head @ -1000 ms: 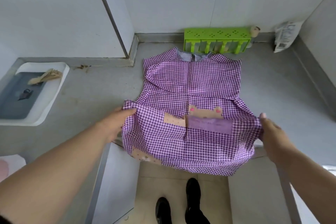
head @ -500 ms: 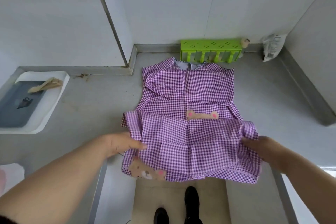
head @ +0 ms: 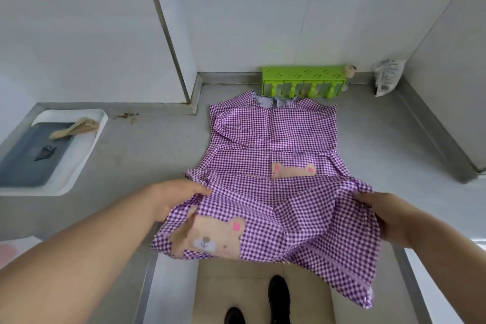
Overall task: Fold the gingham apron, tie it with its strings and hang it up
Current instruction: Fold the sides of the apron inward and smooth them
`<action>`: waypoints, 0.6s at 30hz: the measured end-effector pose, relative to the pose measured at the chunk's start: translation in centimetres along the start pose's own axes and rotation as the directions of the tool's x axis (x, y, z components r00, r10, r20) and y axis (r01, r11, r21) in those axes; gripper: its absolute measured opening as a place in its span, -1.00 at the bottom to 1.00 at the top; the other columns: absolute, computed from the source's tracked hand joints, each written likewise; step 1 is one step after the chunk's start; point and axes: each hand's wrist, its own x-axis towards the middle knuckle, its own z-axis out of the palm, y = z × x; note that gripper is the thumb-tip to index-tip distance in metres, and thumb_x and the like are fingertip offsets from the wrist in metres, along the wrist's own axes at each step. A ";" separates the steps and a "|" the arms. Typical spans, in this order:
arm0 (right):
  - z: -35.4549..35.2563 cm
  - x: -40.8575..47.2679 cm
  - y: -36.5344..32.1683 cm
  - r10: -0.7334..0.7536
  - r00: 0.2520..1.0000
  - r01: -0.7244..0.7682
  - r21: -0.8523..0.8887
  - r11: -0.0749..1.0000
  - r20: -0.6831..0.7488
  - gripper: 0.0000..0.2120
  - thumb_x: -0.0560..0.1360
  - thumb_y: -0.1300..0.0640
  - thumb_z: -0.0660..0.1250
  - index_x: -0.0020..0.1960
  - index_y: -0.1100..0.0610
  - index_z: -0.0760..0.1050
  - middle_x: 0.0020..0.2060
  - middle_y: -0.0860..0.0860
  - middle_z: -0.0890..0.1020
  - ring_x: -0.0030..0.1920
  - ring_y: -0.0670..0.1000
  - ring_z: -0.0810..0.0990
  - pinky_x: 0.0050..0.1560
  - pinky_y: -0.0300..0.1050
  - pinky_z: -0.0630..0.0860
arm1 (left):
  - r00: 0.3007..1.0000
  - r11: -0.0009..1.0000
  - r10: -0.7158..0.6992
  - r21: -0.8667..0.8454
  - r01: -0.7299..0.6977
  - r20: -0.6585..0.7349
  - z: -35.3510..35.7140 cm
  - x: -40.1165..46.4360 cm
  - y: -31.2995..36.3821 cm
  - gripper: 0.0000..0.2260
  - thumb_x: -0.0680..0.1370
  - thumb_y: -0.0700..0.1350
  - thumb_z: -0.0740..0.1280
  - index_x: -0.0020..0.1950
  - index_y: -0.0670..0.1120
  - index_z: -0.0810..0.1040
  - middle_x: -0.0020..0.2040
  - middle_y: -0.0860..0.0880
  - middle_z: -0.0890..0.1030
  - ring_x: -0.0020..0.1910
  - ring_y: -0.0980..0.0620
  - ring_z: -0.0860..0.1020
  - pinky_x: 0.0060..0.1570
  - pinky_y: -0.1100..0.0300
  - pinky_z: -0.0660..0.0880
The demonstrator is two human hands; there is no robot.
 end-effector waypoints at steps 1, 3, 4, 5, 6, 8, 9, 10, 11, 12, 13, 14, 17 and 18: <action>0.2 0.1 0.1 -0.014 1.000 0.014 -0.001 1.000 -0.014 -0.78 0.68 0.15 0.25 0.22 0.28 0.52 0.04 0.19 0.70 0.01 0.22 0.67 -0.11 0.04 0.56 | 0.998 0.999 0.030 -0.017 -0.031 -0.059 0.2 -0.1 0.2 -0.71 0.61 -0.08 0.43 0.29 -0.19 0.63 0.09 -0.26 0.74 0.14 -0.31 0.69 0.27 -0.24 0.58; 0.8 -0.3 0.2 -0.043 0.999 0.043 0.001 0.999 -0.032 -0.72 0.66 0.13 0.31 0.29 0.27 0.52 0.05 0.21 0.71 0.03 0.24 0.70 -0.06 0.05 0.61 | 0.986 0.995 0.089 -0.021 -0.093 -0.140 0.5 -0.2 0.5 -0.72 0.62 -0.11 0.43 0.29 -0.20 0.63 0.03 -0.24 0.76 0.05 -0.28 0.73 0.22 -0.24 0.61; 1.1 -0.5 0.2 -0.060 0.997 0.061 0.022 0.998 -0.044 -0.71 0.64 0.14 0.33 0.29 0.28 0.53 0.03 0.22 0.72 0.02 0.25 0.71 -0.03 0.07 0.63 | 0.980 0.993 0.108 -0.023 -0.113 -0.166 0.6 -0.3 0.6 -0.71 0.61 -0.13 0.44 0.30 -0.20 0.62 0.03 -0.23 0.76 0.04 -0.27 0.73 0.21 -0.24 0.62; 1.4 -0.8 0.2 -0.081 0.995 0.085 0.059 0.995 -0.064 -0.73 0.63 0.16 0.34 0.27 0.28 0.54 -0.01 0.22 0.74 0.00 0.25 0.73 -0.02 0.07 0.64 | 0.976 0.991 0.126 -0.023 -0.132 -0.176 0.7 -0.6 0.6 -0.69 0.60 -0.14 0.45 0.31 -0.20 0.61 0.04 -0.22 0.76 0.03 -0.27 0.73 0.20 -0.24 0.62; 1.8 -1.3 0.1 -0.115 0.990 0.122 0.086 0.989 -0.085 -0.75 0.63 0.19 0.34 0.26 0.28 0.55 -0.04 0.20 0.75 -0.04 0.23 0.75 -0.03 0.08 0.65 | 0.972 0.987 0.148 -0.031 -0.156 -0.181 0.7 -0.9 0.7 -0.68 0.59 -0.16 0.46 0.32 -0.20 0.60 0.04 -0.22 0.76 0.02 -0.27 0.73 0.19 -0.24 0.63; 2.3 -2.1 -0.1 -0.209 0.968 0.222 0.084 0.971 -0.137 -0.77 0.65 0.22 0.29 0.28 0.23 0.55 -0.06 0.15 0.76 -0.08 0.19 0.76 -0.05 0.11 0.68 | 0.954 0.971 0.225 -0.033 -0.236 -0.196 1.0 -1.9 1.1 -0.66 0.59 -0.19 0.45 0.36 -0.19 0.58 0.03 -0.20 0.76 0.01 -0.26 0.74 0.16 -0.25 0.64; 2.5 -2.5 -0.2 -0.266 0.951 0.279 0.069 0.958 -0.160 -0.74 0.66 0.22 0.27 0.34 0.17 0.51 -0.01 0.13 0.75 -0.07 0.18 0.75 -0.04 0.14 0.69 | 0.939 0.955 0.284 -0.026 -0.295 -0.196 1.2 -2.6 1.4 -0.61 0.60 -0.19 0.45 0.42 -0.14 0.55 0.06 -0.17 0.75 0.02 -0.24 0.74 0.13 -0.21 0.65; 2.6 -2.8 -0.3 -0.311 0.934 0.326 0.067 0.943 -0.178 -0.66 0.67 0.22 0.26 0.43 0.10 0.44 0.08 0.11 0.71 -0.04 0.18 0.74 -0.02 0.18 0.70 | 0.923 0.938 0.337 -0.024 -0.347 -0.189 1.4 -3.3 1.8 -0.53 0.61 -0.19 0.44 0.52 -0.05 0.47 0.10 -0.10 0.73 0.05 -0.20 0.73 0.10 -0.14 0.67; 2.7 -3.3 -0.4 -0.341 0.920 0.360 0.074 0.930 -0.194 -0.57 0.67 0.21 0.25 0.51 0.01 0.35 0.18 0.08 0.65 0.01 0.18 0.73 0.00 0.21 0.69 | 0.908 0.919 0.381 -0.034 -0.393 -0.175 1.6 -4.2 2.1 -0.45 0.63 -0.18 0.41 0.60 0.06 0.37 0.14 -0.03 0.70 0.08 -0.16 0.72 0.06 -0.08 0.68; 2.8 -3.7 -0.6 -0.367 0.907 0.392 0.096 0.915 -0.207 -0.52 0.68 0.20 0.24 0.55 -0.08 0.29 0.23 0.07 0.60 0.04 0.17 0.72 0.02 0.24 0.69 | 0.904 0.906 0.405 -0.070 -0.417 -0.139 1.8 -5.0 2.4 -0.42 0.66 -0.19 0.38 0.62 0.16 0.32 0.18 0.00 0.68 0.10 -0.16 0.72 0.06 -0.06 0.68; 2.9 -4.1 -0.7 -0.388 0.896 0.419 0.120 0.900 -0.217 -0.51 0.68 0.20 0.23 0.55 -0.12 0.27 0.25 0.07 0.59 0.04 0.17 0.72 0.04 0.25 0.68 | 0.905 0.899 0.414 -0.115 -0.423 -0.094 1.8 -5.6 2.7 -0.46 0.67 -0.21 0.34 0.59 0.18 0.37 0.24 -0.04 0.68 0.13 -0.18 0.72 0.11 -0.12 0.67; 3.0 -4.3 -0.7 -0.404 0.889 0.439 0.143 0.887 -0.217 -0.52 0.69 0.21 0.23 0.52 -0.13 0.28 0.22 0.07 0.62 0.02 0.18 0.73 0.04 0.25 0.68 | 0.912 0.898 0.406 -0.162 -0.409 -0.049 1.6 -6.1 2.9 -0.54 0.68 -0.24 0.31 0.52 0.15 0.50 0.27 -0.12 0.68 0.15 -0.22 0.71 0.19 -0.20 0.63; 3.1 -4.9 -0.6 -0.435 0.867 0.476 0.144 0.868 -0.241 -0.59 0.69 0.24 0.22 0.38 -0.20 0.32 0.07 0.13 0.68 -0.04 0.22 0.75 0.05 0.31 0.66 | 0.938 0.919 0.334 -0.252 -0.303 0.094 1.5 -7.7 3.3 -0.73 0.60 -0.19 0.27 0.18 -0.13 0.72 0.24 -0.30 0.67 0.12 -0.31 0.65 0.23 -0.23 0.56; 3.0 -4.9 -0.4 -0.443 0.861 0.483 0.126 0.867 -0.249 -0.61 0.68 0.25 0.22 0.33 -0.21 0.33 0.05 0.17 0.68 -0.04 0.25 0.74 0.05 0.35 0.65 | 0.936 0.923 0.323 -0.265 -0.279 0.140 1.6 -7.9 3.2 -0.74 0.56 -0.14 0.28 0.13 -0.15 0.71 0.21 -0.31 0.67 0.10 -0.29 0.63 0.19 -0.20 0.56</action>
